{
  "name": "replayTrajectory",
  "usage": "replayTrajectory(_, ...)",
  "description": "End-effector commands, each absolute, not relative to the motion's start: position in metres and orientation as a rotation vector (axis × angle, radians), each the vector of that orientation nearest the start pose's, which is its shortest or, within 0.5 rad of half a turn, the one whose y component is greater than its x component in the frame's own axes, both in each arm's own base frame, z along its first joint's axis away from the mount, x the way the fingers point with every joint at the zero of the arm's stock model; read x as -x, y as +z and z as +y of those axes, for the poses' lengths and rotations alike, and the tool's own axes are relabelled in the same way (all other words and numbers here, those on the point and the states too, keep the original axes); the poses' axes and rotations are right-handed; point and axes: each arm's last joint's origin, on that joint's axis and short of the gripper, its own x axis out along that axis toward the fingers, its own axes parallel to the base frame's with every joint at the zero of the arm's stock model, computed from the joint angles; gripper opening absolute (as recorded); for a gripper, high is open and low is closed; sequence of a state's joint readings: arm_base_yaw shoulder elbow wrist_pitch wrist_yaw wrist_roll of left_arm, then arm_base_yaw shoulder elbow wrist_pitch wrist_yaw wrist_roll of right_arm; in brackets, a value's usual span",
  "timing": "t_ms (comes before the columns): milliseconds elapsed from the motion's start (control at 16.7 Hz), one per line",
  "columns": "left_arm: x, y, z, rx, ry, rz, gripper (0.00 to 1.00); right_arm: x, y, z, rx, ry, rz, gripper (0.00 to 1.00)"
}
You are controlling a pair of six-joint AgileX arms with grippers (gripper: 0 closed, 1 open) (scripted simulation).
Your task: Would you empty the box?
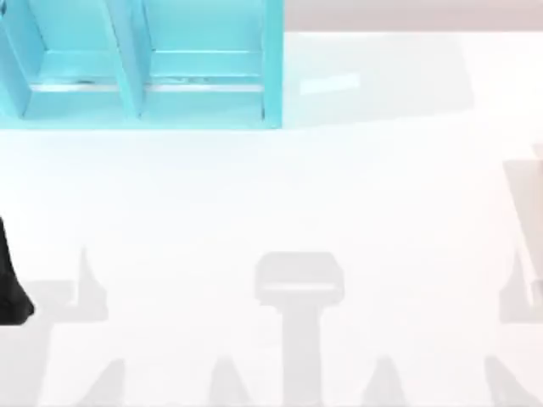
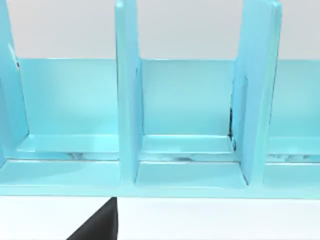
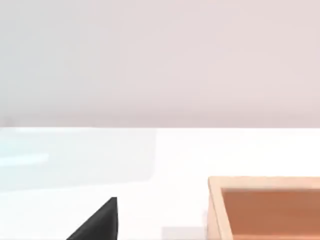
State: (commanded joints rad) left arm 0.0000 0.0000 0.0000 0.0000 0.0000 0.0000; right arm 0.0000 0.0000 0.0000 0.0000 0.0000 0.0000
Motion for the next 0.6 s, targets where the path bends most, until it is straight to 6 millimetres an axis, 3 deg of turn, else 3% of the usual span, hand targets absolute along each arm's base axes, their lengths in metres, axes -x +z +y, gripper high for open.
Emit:
replayTrajectory(300,-0.106,0.160,-0.001,0.000,0.000,0.000,1.00,-0.106,0.170,-0.005,0.033,-0.034,0.064,1.00)
replayTrajectory(600,-0.106,0.160,-0.001,0.000,0.000,0.000,1.00,-0.118,0.212,-0.019,0.119,-0.121,0.379,1.00)
